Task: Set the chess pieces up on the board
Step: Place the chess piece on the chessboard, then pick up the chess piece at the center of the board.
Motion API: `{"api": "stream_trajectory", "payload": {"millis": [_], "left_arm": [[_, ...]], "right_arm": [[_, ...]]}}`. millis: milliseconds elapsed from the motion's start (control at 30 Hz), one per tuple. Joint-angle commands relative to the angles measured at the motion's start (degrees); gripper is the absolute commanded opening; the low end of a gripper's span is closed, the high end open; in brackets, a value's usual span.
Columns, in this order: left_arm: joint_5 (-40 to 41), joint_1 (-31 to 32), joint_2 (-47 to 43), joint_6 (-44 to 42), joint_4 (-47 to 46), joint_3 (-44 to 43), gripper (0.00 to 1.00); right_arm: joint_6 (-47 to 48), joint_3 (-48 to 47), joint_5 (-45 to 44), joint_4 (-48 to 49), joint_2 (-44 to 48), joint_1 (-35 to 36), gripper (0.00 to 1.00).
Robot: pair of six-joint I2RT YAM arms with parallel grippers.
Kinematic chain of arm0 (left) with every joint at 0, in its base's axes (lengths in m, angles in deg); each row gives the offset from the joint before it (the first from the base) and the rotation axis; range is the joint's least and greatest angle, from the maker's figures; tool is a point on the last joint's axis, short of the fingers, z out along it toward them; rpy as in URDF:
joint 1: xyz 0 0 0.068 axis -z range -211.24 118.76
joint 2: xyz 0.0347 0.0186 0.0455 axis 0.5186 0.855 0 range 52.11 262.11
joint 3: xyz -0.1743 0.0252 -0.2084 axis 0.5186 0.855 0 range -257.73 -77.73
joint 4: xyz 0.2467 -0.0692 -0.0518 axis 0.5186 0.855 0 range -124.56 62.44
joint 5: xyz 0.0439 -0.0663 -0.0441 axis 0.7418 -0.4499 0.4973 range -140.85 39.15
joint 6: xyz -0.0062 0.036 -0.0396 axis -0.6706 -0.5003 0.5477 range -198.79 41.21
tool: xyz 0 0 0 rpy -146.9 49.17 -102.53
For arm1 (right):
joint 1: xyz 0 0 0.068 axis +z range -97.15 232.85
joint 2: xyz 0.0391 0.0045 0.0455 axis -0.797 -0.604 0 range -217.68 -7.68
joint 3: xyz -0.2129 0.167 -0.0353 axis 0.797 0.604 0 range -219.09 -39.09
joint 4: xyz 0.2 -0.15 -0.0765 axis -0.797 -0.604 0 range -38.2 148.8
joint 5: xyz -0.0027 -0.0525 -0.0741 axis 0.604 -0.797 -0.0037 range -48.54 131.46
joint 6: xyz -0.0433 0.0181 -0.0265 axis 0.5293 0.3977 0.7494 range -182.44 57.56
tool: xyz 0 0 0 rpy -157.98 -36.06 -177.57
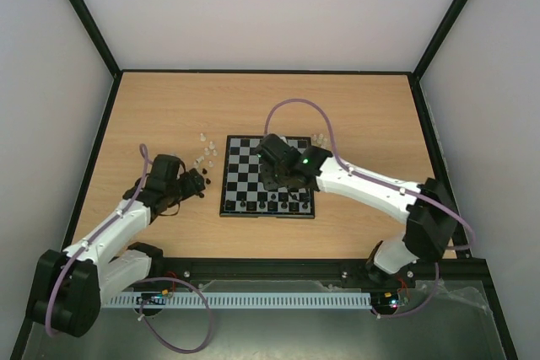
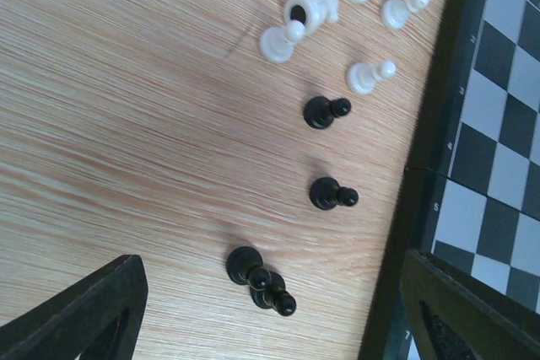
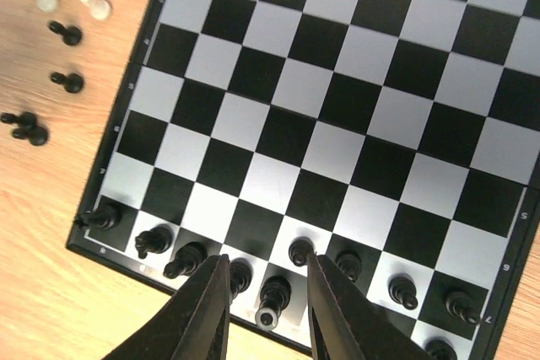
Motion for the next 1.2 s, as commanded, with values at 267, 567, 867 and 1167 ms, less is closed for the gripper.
{"api": "stream_trajectory", "payload": {"millis": [267, 567, 867, 1167], "left_arm": [[5.32, -0.30, 10.55, 1.62, 4.76, -7.04, 0.42], [6.43, 2.21, 12.45, 4.11, 4.82, -6.53, 0.42], [8.20, 5.49, 15.68, 5.94, 4.23, -6.87, 0.32], [9.58, 5.59, 16.47, 5.63, 4.95, -8.33, 0.20]], "right_arm": [[2.01, 5.26, -0.42, -2.65, 8.45, 0.19, 0.26], [3.51, 9.50, 0.44, -0.52, 11.12, -0.04, 0.26], [4.45, 11.77, 1.33, 0.67, 12.35, -0.63, 0.26], [4.83, 13.28, 2.19, 1.80, 12.71, -1.22, 0.26]]}}
